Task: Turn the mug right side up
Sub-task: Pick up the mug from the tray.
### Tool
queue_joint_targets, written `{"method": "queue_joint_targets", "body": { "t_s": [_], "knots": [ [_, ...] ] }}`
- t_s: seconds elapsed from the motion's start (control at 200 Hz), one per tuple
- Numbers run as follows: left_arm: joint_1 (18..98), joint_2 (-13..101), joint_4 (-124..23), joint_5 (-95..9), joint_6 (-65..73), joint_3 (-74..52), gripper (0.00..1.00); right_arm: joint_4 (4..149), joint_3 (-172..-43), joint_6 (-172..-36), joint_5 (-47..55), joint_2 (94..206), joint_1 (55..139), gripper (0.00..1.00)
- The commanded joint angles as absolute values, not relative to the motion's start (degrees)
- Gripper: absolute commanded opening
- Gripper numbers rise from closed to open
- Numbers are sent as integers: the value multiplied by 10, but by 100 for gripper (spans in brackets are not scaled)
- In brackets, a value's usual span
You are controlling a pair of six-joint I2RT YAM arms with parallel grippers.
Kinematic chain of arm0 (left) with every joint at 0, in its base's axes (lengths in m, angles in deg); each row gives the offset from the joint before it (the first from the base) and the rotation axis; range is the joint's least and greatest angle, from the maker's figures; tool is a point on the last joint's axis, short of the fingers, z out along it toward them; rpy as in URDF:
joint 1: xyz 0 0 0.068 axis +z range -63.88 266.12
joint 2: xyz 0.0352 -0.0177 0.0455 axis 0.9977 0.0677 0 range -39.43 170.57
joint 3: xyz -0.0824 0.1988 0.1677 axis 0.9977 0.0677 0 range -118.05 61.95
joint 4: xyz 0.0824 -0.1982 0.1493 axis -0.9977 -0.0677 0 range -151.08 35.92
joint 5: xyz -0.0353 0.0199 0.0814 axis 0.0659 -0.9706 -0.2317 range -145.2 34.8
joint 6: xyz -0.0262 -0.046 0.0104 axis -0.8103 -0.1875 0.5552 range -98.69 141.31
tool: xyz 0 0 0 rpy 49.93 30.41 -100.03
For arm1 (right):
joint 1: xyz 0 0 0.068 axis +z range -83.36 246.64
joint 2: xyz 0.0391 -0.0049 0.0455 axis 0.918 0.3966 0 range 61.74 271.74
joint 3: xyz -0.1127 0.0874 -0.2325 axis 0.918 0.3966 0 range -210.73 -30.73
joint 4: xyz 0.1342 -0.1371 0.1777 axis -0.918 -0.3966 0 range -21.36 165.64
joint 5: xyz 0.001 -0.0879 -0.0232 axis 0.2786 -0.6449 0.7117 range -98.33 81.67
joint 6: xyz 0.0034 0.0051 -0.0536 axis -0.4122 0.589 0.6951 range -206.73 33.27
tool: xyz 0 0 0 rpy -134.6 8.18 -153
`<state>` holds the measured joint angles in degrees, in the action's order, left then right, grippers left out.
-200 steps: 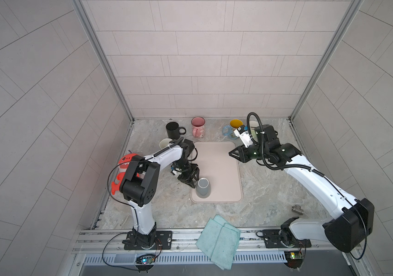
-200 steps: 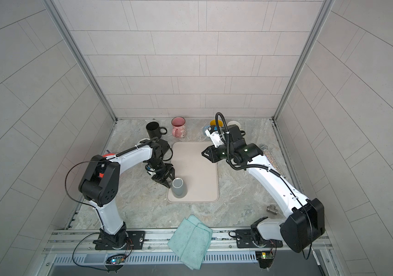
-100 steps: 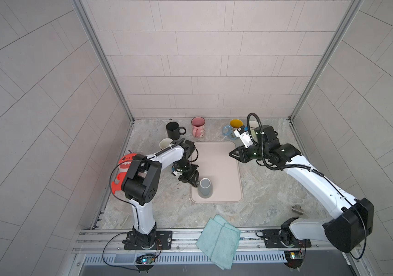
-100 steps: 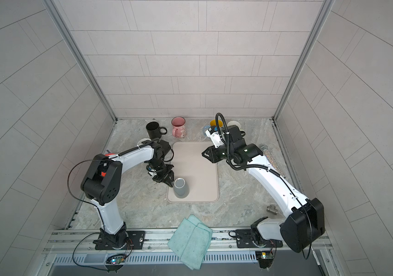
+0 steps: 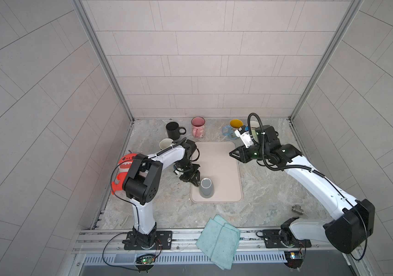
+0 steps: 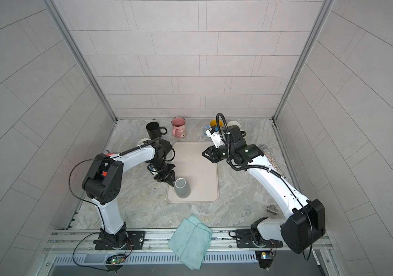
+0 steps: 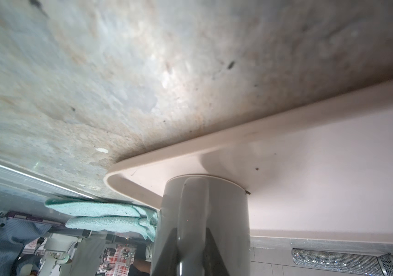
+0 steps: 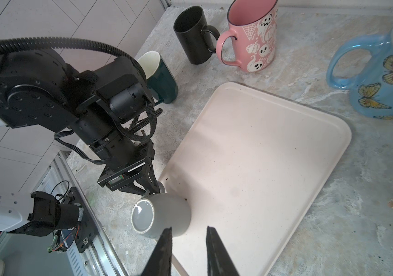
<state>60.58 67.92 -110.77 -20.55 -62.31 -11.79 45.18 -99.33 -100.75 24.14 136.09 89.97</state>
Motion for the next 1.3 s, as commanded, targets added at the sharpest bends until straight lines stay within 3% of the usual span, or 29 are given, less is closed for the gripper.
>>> {"method": "queue_joint_targets", "body": {
  "t_s": [0.0, 0.345, 0.741, 1.126, 1.296],
  "knots": [
    [603, 652, -1068, -238, -596, -141, 0, 457, -984, -1011, 236, 1343, 897, 26],
    [601, 586, -969, -292, -545, -144, 0, 456, -981, -1012, 225, 1333, 896, 26],
    [599, 501, -806, -380, -396, -128, 0, 441, -1011, -1016, 218, 1325, 887, 26],
    [578, 396, -501, -493, -161, -26, 0, 448, -1102, -1123, 312, 1363, 886, 27],
    [561, 381, -338, -505, -102, 35, 0, 527, -1095, -1211, 358, 1388, 886, 27]
  ]
}}
